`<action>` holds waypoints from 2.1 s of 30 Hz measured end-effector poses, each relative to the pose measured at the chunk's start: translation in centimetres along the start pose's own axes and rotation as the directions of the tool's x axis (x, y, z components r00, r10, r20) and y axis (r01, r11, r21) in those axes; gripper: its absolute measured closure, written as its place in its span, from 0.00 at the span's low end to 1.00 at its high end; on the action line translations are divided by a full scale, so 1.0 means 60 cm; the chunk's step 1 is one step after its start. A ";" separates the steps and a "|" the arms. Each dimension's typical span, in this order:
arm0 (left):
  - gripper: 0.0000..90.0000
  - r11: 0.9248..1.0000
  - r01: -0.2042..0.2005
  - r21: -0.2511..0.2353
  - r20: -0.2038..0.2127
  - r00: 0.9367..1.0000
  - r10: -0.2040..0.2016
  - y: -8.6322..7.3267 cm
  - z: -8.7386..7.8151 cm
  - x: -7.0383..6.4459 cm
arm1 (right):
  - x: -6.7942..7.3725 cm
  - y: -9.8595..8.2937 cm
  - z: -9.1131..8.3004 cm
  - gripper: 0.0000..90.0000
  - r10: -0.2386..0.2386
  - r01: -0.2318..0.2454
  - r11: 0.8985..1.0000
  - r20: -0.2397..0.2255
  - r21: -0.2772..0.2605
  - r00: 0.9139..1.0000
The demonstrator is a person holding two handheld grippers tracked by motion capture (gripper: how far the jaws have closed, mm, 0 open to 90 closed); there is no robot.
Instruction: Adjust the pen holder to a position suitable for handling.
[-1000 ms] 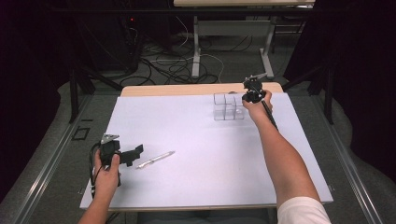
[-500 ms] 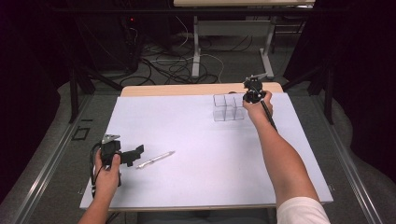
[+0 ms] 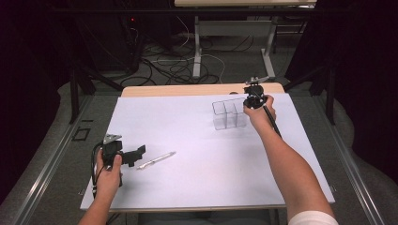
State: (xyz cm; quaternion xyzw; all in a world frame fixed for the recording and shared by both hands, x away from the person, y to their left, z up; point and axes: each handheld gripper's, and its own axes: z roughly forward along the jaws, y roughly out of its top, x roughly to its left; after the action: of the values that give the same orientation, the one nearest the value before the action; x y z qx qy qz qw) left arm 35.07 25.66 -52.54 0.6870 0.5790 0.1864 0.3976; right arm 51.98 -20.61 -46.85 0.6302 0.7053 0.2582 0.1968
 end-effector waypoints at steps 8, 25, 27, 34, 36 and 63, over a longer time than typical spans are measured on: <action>0.01 1.000 -0.007 -0.001 0.006 1.000 0.007 0.002 0.001 -0.002 | 0.000 -0.035 -0.020 0.98 0.011 -0.011 1.000 -0.029 0.012 1.000; 0.01 1.000 -0.005 -0.002 0.014 1.000 0.005 0.003 0.001 -0.007 | 0.022 -0.105 -0.067 0.97 0.004 0.003 0.999 -0.143 0.048 0.990; 0.01 1.000 -0.005 -0.004 0.013 1.000 0.005 0.003 0.001 -0.006 | 0.027 -0.111 -0.071 0.97 0.014 -0.006 0.999 -0.153 0.052 0.988; 0.01 1.000 -0.003 -0.004 0.010 1.000 0.003 0.003 0.001 -0.006 | 0.022 -0.121 -0.073 0.95 0.051 -0.044 0.998 -0.190 0.039 0.981; 0.01 1.000 -0.005 -0.003 0.010 1.000 0.005 0.003 0.001 -0.006 | 0.018 -0.123 -0.074 0.93 0.058 -0.054 0.998 -0.206 0.023 0.977; 0.01 1.000 -0.005 0.002 -0.004 1.000 0.005 0.002 0.000 -0.005 | -0.035 -0.192 -0.086 1.00 -0.031 -0.020 0.978 -0.238 -0.210 0.971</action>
State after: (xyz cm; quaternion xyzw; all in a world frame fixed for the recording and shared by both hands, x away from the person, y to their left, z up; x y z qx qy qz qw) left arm 35.06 25.39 -52.35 0.6886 0.5782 0.1881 0.3952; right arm 40.08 -24.10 -49.92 0.5678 0.6945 0.4052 0.1764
